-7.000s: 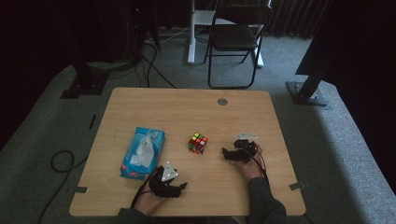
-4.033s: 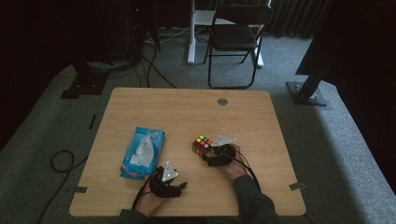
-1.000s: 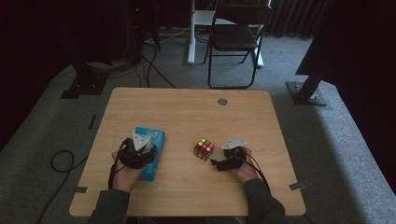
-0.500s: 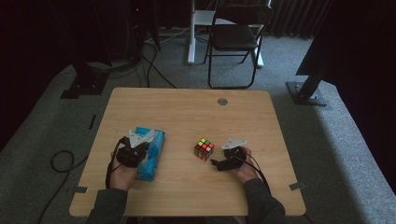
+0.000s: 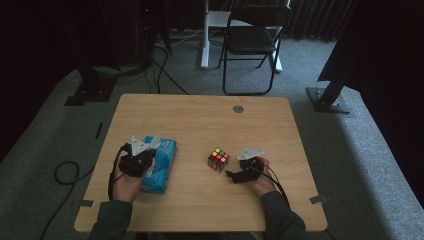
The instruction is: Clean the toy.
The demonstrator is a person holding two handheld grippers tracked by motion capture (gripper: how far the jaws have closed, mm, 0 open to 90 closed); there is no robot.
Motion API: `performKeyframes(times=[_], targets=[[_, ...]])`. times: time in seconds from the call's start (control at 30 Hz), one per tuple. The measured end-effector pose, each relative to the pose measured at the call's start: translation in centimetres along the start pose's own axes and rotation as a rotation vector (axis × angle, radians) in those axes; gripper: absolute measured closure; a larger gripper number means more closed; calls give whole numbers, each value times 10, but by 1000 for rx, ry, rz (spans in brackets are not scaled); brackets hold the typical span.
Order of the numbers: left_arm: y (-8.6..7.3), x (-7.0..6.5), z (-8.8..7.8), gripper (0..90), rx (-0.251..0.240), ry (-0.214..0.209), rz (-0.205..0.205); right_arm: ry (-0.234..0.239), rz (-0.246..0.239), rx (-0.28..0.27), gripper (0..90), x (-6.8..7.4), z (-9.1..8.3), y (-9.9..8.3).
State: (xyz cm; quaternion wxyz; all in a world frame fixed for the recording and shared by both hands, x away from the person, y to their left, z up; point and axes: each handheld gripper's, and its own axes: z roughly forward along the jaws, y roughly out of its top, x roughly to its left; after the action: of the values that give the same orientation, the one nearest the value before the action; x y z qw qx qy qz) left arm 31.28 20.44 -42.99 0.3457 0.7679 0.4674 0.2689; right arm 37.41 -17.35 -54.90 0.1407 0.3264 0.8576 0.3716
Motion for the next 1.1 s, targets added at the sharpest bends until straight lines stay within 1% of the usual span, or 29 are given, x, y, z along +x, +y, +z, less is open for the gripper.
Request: performKeyframes(times=[0.17,0.2,0.4,0.6,0.7,1.03,1.1], targets=[[4,1,-4,899,-15,-4,4,0,3,1,180,0,0,0],[7,2,-6,899,-21,-3,10,0,1,0,180,0,0,0],[13,5,-10,899,-36,-18,9,0,1,0,180,0,0,0],[18,9,-14,899,-46,-15,14,0,2,0,180,0,0,0],[20,11,-16,899,-47,-14,25,0,1,0,181,0,0,0],[28,11,-21,900,-64,-14,36,0,2,0,180,0,0,0],[34,11,-24,900,-83,-19,32,0,1,0,181,0,0,0]])
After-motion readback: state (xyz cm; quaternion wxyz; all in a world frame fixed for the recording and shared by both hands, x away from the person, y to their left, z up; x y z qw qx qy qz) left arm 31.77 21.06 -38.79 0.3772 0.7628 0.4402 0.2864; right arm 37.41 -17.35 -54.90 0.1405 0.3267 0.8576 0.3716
